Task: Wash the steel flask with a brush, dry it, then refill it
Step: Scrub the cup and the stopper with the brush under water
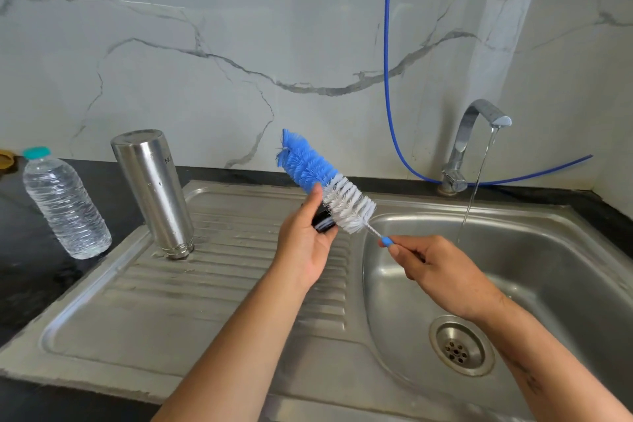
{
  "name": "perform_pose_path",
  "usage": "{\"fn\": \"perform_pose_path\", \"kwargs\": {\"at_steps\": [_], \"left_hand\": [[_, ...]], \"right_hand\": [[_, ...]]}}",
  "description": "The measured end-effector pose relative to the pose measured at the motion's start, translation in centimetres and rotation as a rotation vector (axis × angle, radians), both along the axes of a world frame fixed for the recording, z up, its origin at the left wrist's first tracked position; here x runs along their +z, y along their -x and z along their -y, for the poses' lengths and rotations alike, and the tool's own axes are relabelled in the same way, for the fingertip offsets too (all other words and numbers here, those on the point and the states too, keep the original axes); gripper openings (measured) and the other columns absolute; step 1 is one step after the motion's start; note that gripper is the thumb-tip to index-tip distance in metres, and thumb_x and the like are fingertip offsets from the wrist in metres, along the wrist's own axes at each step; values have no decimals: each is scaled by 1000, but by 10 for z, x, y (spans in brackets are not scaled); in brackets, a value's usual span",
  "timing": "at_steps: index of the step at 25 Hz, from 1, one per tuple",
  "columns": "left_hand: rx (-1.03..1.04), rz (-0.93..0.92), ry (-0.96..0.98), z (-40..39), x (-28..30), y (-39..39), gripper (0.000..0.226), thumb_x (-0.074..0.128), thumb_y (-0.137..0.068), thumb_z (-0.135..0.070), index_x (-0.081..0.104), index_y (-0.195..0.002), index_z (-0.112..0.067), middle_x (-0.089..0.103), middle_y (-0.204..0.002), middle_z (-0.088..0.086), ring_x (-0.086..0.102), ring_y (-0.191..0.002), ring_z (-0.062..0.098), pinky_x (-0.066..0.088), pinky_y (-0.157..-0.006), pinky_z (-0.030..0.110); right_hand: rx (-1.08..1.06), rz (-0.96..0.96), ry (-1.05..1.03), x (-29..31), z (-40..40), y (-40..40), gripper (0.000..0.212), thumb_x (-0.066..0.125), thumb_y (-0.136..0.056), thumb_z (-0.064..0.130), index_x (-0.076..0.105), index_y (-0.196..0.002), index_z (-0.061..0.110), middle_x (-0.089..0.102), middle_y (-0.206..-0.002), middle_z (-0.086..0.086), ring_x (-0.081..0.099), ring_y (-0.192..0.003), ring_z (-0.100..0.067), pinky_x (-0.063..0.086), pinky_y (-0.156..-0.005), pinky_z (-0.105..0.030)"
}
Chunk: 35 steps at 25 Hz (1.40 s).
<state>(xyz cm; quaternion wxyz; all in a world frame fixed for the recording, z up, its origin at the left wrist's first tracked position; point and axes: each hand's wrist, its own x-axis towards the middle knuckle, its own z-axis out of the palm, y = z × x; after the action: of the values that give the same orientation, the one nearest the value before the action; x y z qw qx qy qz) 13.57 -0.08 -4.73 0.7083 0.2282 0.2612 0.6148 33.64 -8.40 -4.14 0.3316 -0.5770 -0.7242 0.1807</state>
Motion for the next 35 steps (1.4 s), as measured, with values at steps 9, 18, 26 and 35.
{"fn": "perform_pose_path", "kwargs": {"at_steps": [9,18,26,35], "left_hand": [[142,119,-61,-15,7,22,18,60,-102,-20,68,-106,-4,77,-98,9,76,-89,18,62,-85,36],[107,96,-41,0,-3,31,30,59,-101,-21,65,-125,-3,74,-121,13,72,-110,23,57,-97,41],[0,-135,-22,13,-9,10,41,69,-85,-40,65,-119,-17,73,-119,5,69,-103,19,59,-86,30],[15,-230,-107,17,-13,0,26,57,-103,-23,66,-121,-7,77,-113,6,72,-110,21,58,-96,35]], "right_hand": [[128,95,27,5,3,7,37,55,-105,28,62,-69,33,31,-56,6,28,-54,-10,33,-53,-17],[187,114,0,5,4,-1,40,55,-104,27,57,-67,41,32,-56,10,29,-54,-9,33,-54,-16],[2,35,-137,-2,-3,-8,29,55,-104,30,73,-105,7,35,-55,0,29,-54,-11,31,-53,-24],[-87,112,-209,-7,0,23,25,62,-100,27,75,-121,32,39,-44,7,35,-48,-15,39,-58,-31]]}}
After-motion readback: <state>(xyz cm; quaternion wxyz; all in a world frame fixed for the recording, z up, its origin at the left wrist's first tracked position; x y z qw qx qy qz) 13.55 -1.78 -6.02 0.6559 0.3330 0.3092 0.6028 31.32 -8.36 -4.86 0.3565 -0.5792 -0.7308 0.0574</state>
